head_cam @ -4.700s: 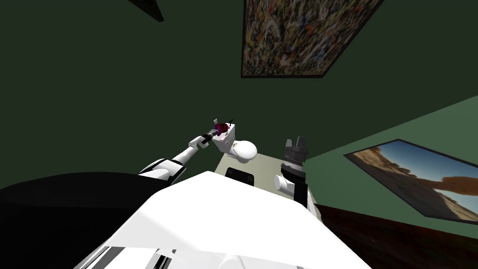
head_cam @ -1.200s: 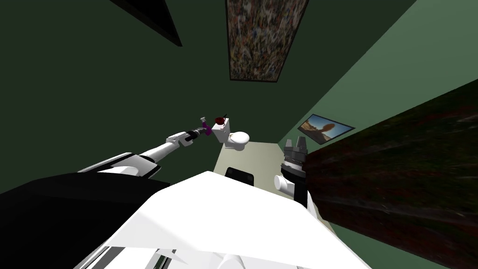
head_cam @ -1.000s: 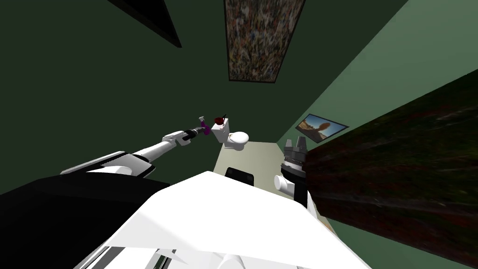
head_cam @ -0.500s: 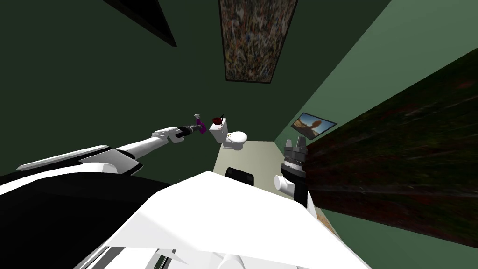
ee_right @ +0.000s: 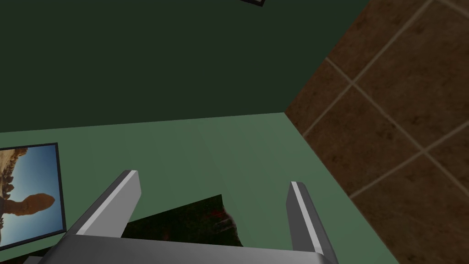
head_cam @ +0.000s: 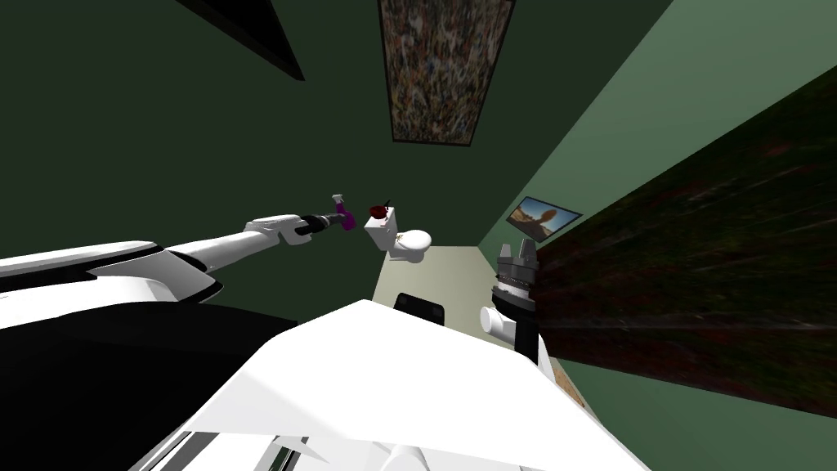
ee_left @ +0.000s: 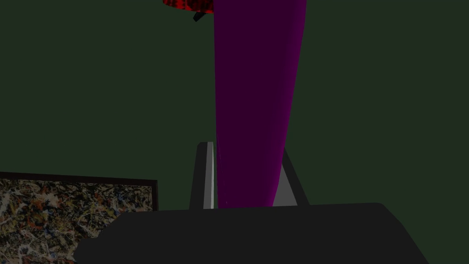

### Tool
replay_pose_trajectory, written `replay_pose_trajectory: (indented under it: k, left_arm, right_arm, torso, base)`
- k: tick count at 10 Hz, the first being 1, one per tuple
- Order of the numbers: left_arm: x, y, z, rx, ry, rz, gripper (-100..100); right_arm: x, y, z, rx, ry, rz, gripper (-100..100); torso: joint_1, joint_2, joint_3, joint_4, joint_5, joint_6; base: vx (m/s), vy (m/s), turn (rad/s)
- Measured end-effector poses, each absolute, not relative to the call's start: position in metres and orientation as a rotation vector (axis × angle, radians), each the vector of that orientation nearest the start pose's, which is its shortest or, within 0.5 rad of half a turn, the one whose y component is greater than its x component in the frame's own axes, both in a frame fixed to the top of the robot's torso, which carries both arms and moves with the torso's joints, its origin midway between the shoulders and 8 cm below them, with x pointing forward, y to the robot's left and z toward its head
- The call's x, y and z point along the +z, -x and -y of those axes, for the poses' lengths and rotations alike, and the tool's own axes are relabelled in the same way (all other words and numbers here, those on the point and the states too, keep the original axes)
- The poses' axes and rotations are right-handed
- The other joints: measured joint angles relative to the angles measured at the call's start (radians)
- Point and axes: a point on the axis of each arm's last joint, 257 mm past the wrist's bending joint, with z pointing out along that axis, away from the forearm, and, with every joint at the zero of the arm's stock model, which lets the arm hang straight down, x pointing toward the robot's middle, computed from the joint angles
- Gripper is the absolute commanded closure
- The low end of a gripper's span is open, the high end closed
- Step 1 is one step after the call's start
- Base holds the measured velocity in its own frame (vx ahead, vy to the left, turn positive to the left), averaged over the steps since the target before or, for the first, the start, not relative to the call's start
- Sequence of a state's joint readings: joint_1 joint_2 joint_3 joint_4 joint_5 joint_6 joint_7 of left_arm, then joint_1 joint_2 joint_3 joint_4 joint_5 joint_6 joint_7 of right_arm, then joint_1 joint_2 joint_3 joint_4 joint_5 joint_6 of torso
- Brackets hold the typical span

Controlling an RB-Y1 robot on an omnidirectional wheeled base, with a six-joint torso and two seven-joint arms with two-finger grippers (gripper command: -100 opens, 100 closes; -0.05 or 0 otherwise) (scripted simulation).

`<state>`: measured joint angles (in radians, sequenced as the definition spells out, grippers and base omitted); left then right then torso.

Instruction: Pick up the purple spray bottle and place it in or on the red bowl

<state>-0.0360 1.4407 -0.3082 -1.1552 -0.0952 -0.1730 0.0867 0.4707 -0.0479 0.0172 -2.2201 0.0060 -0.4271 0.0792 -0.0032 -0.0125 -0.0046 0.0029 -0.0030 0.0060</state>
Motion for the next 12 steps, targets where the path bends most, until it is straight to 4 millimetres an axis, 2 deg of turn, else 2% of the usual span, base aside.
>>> replay_pose_trajectory:
  k: [3,8,12]
  left_arm:
    - [-0.099,-0.486,-0.671,0.126,0.238,-1.869,100]
    - [-0.099,-0.486,-0.672,0.127,0.234,-1.869,100]
    - [-0.091,-0.486,-0.685,0.159,0.222,-1.841,100]
  right_arm:
    - [-0.008,-0.371,0.270,1.226,-0.672,-0.750,0]
    - [-0.008,-0.371,0.270,1.226,-0.672,-0.751,0]
    - [-0.008,-0.371,0.270,1.227,-0.673,-0.750,0]
  torso:
    - [0.000,0.000,0.000,0.000,0.000,0.001]
    - [0.000,0.000,0.000,0.000,0.000,0.002]
    - [-0.008,0.014,0.008,0.003,-0.001,-0.007]
  base:
    - [0.001,0.000,-0.003]
    - [0.000,0.000,0.000]
    - [-0.105,-0.154,0.148]
